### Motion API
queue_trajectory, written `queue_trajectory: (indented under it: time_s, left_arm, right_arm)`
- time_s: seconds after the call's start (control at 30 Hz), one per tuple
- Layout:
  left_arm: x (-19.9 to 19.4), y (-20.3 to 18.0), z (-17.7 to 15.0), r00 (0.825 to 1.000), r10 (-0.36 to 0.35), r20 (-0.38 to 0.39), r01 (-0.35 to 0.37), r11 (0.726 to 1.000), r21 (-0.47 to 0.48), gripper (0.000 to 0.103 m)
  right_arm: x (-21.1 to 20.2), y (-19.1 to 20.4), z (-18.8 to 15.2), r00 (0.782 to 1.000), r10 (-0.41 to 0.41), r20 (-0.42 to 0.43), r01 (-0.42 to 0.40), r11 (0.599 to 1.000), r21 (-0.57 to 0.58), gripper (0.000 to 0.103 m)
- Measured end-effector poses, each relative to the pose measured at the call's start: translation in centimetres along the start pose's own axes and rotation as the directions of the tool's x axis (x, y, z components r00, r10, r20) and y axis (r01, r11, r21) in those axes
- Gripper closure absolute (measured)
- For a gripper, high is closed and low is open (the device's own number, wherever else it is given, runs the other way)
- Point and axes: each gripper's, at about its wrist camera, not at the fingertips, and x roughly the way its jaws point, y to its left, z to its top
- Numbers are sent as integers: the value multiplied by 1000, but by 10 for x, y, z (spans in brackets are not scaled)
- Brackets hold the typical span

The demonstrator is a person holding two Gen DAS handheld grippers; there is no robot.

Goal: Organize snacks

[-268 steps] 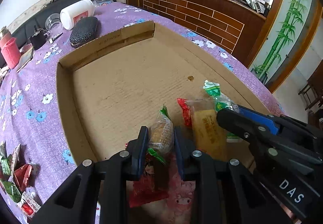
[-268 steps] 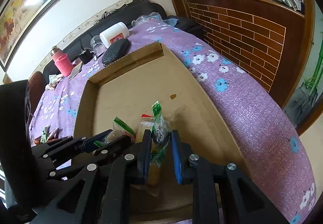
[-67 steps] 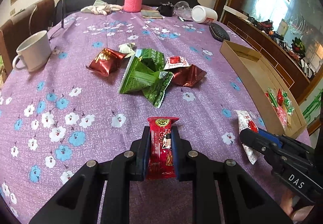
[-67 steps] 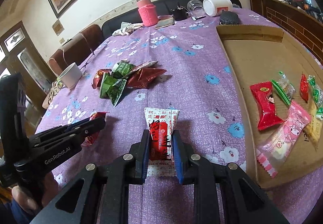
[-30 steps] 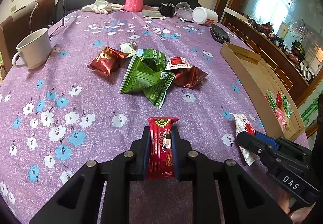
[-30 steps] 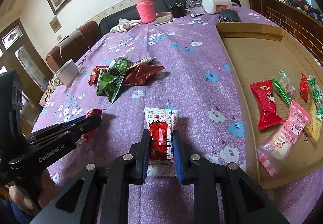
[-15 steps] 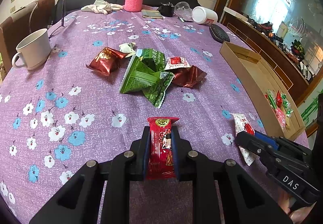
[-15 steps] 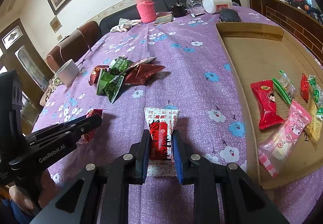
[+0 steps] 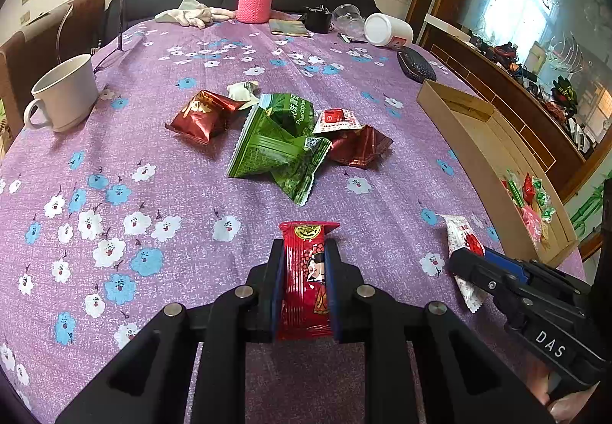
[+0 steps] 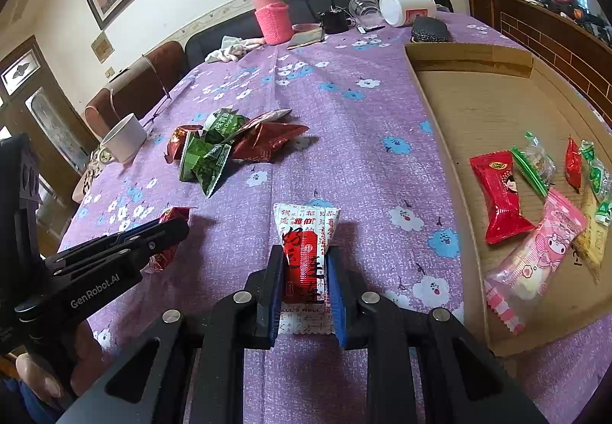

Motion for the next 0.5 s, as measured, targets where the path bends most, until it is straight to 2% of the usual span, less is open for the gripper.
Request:
queue_trajectory:
  time_s: [0.5]
  left_arm:
    - [-3,1,0,1000,2,7,-2,1000,-2,85]
  right_arm:
    - [0,1,0,1000,-9,0,9,1000,-1,80]
